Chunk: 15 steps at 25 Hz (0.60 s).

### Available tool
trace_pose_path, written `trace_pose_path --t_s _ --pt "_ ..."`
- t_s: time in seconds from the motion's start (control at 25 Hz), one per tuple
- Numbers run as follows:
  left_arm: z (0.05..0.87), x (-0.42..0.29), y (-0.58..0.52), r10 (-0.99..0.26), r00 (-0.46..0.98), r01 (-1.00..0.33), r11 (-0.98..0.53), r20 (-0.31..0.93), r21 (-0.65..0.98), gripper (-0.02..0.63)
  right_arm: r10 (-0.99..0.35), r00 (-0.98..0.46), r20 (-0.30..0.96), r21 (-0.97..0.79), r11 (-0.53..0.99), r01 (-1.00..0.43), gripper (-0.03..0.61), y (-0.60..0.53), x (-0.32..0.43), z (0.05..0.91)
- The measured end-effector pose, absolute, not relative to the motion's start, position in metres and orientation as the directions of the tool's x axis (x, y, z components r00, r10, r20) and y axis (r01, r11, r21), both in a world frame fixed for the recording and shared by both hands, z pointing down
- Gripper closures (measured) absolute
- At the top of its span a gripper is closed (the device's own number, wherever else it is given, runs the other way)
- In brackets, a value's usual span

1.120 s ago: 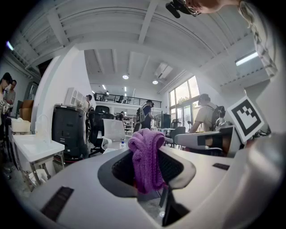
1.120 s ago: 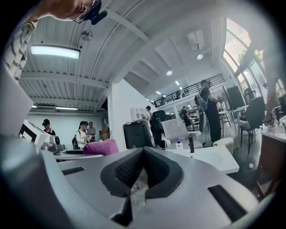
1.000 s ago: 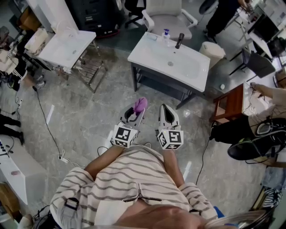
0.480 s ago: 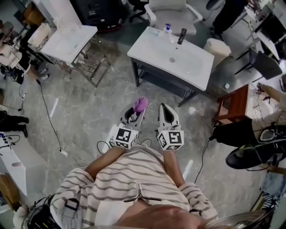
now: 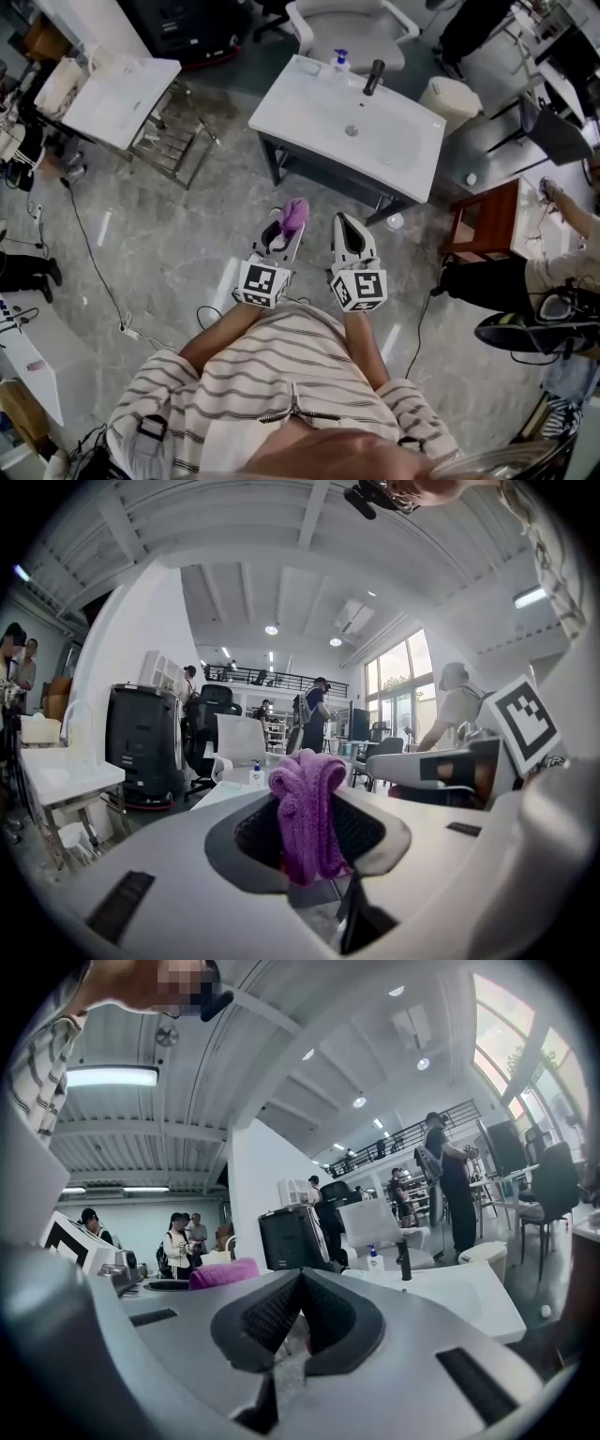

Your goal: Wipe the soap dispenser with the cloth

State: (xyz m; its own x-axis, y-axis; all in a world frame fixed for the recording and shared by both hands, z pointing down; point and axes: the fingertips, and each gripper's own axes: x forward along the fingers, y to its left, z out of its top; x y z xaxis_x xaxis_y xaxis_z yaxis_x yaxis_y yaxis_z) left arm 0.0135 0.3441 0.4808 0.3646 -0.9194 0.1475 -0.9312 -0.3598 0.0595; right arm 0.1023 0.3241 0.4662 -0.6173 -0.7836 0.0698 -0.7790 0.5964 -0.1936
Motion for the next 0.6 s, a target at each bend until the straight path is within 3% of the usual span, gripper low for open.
trace_pose_path --t_s 0.6 --pt "0.450 -0.057 0.082 -0.877 0.459 -0.888 -0.458 0.142 0.039 0.488 -0.853 -0.515 0.085 -0.184 0.494 -0.850 0.569 0.071 0.035 0.437"
